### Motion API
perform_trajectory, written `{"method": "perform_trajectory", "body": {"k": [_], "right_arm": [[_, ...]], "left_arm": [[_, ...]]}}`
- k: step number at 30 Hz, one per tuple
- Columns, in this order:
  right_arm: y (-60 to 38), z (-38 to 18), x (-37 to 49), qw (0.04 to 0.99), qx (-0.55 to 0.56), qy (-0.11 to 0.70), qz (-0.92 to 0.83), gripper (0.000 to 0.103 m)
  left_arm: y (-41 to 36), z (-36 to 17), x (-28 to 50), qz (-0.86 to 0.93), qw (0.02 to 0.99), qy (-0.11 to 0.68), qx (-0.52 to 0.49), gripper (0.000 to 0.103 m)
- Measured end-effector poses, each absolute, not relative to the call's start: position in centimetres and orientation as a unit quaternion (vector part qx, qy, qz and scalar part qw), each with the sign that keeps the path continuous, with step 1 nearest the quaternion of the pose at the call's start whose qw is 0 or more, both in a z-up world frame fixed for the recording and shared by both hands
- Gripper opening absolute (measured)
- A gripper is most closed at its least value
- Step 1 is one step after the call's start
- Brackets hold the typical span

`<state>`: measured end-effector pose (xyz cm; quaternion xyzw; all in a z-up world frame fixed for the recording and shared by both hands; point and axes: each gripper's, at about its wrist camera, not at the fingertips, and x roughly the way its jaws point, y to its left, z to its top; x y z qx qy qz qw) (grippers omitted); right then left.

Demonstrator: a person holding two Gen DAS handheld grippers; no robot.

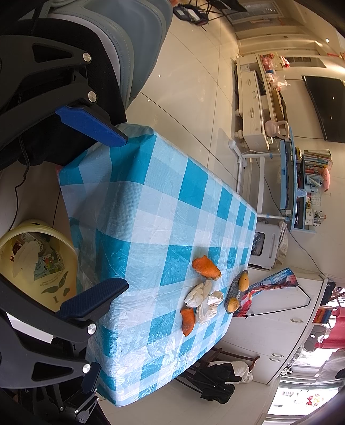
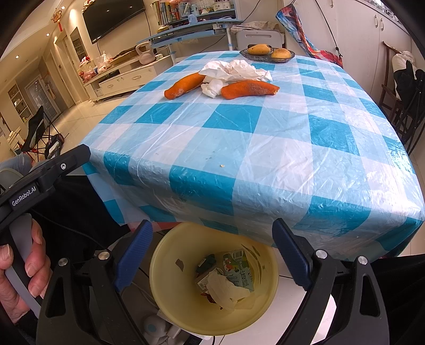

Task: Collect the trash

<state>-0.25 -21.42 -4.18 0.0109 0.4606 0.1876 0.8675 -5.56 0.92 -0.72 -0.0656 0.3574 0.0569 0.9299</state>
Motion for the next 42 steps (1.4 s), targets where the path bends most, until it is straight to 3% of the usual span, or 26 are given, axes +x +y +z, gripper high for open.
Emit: {"method": "perform_trajectory", "body": {"k": [42], "right_arm": [[-21.31,-4.14,-0.35,0.867,0.009,0.461,0.188,0.088]], "left_arm": [[1.1,-1.06,-5.49,0.059,0.929,0.36,-0.067,0.095]]}}
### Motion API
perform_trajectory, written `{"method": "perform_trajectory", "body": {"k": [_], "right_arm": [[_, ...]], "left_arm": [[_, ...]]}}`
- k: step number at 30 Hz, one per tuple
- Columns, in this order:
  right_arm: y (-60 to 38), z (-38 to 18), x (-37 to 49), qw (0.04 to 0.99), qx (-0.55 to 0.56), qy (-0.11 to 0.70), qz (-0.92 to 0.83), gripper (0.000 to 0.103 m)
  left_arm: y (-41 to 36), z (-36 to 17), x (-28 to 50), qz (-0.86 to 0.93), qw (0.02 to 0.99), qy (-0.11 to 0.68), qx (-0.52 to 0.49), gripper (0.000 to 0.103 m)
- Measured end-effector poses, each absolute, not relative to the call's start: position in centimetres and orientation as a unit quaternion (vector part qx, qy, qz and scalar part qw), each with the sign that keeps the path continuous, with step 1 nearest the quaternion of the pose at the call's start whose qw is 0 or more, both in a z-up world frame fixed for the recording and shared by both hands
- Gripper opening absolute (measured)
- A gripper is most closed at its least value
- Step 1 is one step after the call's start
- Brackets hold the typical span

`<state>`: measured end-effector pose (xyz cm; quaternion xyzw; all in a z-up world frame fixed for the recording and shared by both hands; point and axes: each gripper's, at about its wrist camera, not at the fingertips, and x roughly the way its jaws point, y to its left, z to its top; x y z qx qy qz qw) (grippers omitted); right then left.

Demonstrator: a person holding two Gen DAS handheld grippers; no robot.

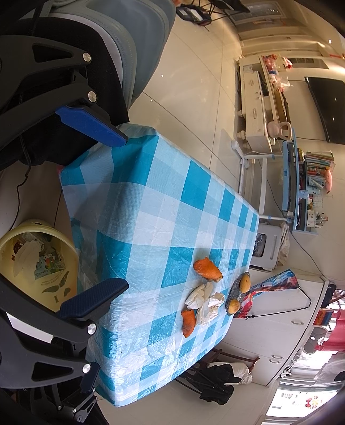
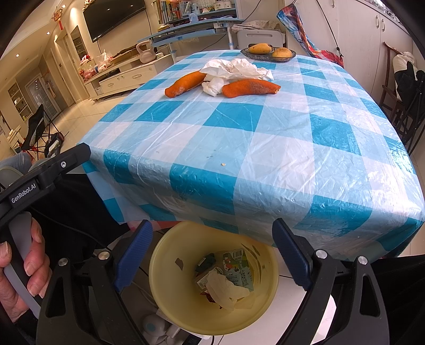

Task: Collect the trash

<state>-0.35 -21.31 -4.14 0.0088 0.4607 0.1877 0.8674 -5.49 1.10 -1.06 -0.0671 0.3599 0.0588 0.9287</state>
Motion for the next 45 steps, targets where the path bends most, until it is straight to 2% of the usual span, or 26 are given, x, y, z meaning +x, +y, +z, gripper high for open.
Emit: {"method": "perform_trajectory", "body": {"k": [10,13,21,28,32,35,45], "right_arm": [[-21.9,-3.7,0.3,0.868,0.034,0.456,0.194,0.088],[-21.9,-3.8,0.9,0.859,0.048,0.469,0.201,0.092],[-22.7,-1.6,1.7,0.817,0.107,0.511,0.247,0.091],[-20.9,1.5,4.1,0.852,0.02,0.45,0.265,0.091],[-19.4,0.4,7.7,0.845,0.035,0.446,0.291,0.073],[-17.6,0.1,10.0,0.845,0.027,0.438,0.306,0.066],[-16.4,-0.9,15.6,0.856,-0.041,0.43,0.285,0.065]], "left_arm": [[1.9,-0.6,-5.9,0.07,0.932,0.346,-0.084,0.095],[2.2,0.1,-5.9,0.077,0.935,0.335,-0.087,0.095],[2.8,1.5,-4.5,0.083,0.938,0.327,-0.081,0.095],[3.3,2.7,-0.8,0.076,0.938,0.328,-0.083,0.095],[3.2,3.3,0.7,0.072,0.941,0.324,-0.071,0.095],[4.1,3.3,1.4,0.086,0.939,0.325,-0.079,0.095],[4.3,2.5,4.4,0.079,0.934,0.34,-0.079,0.095]]}}
